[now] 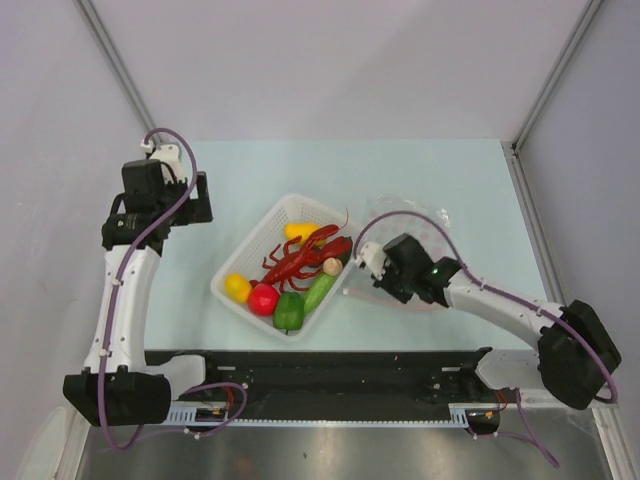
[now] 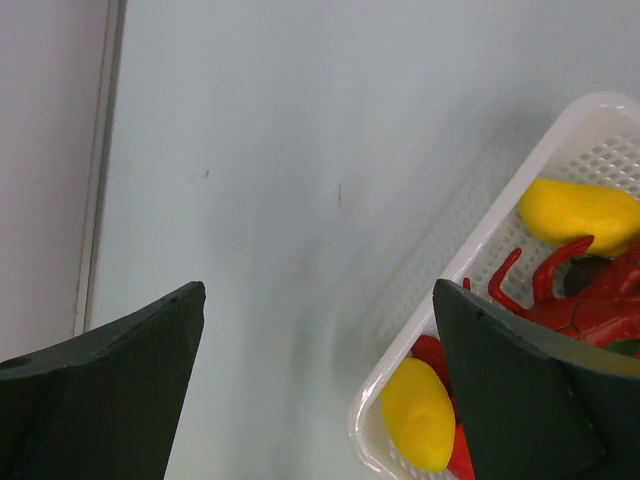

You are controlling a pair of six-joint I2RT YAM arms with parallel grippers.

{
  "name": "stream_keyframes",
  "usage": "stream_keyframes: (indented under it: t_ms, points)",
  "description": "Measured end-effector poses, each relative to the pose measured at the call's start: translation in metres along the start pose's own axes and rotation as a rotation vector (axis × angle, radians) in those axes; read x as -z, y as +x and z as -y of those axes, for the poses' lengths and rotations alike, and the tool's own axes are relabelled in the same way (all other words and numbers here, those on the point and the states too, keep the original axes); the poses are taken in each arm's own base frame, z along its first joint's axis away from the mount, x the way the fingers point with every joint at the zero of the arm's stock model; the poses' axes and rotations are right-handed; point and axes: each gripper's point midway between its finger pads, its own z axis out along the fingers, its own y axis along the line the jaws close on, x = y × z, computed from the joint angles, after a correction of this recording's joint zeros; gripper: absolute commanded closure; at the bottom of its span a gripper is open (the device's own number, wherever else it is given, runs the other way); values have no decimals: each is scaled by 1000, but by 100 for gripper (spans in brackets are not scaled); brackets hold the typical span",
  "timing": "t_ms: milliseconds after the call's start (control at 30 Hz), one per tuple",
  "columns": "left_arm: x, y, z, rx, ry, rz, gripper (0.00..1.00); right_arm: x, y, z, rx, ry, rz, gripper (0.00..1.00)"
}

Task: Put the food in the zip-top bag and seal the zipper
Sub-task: Pick up the zipper food storage bag at the center of the board.

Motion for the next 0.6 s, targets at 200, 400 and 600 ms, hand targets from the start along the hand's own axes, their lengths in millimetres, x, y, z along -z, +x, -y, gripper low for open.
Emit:
stream_keyframes:
  t_ms: [200, 400, 600]
  points:
    - [20, -23, 24, -87, 155, 138, 0, 44, -32, 58, -208, 11, 161, 100]
    - [34, -43, 52, -206, 323, 249, 0, 89, -47, 97, -358, 19, 271, 100]
    - [20, -50, 91, -327, 467, 244, 0, 129, -63, 110, -459, -6, 338, 100]
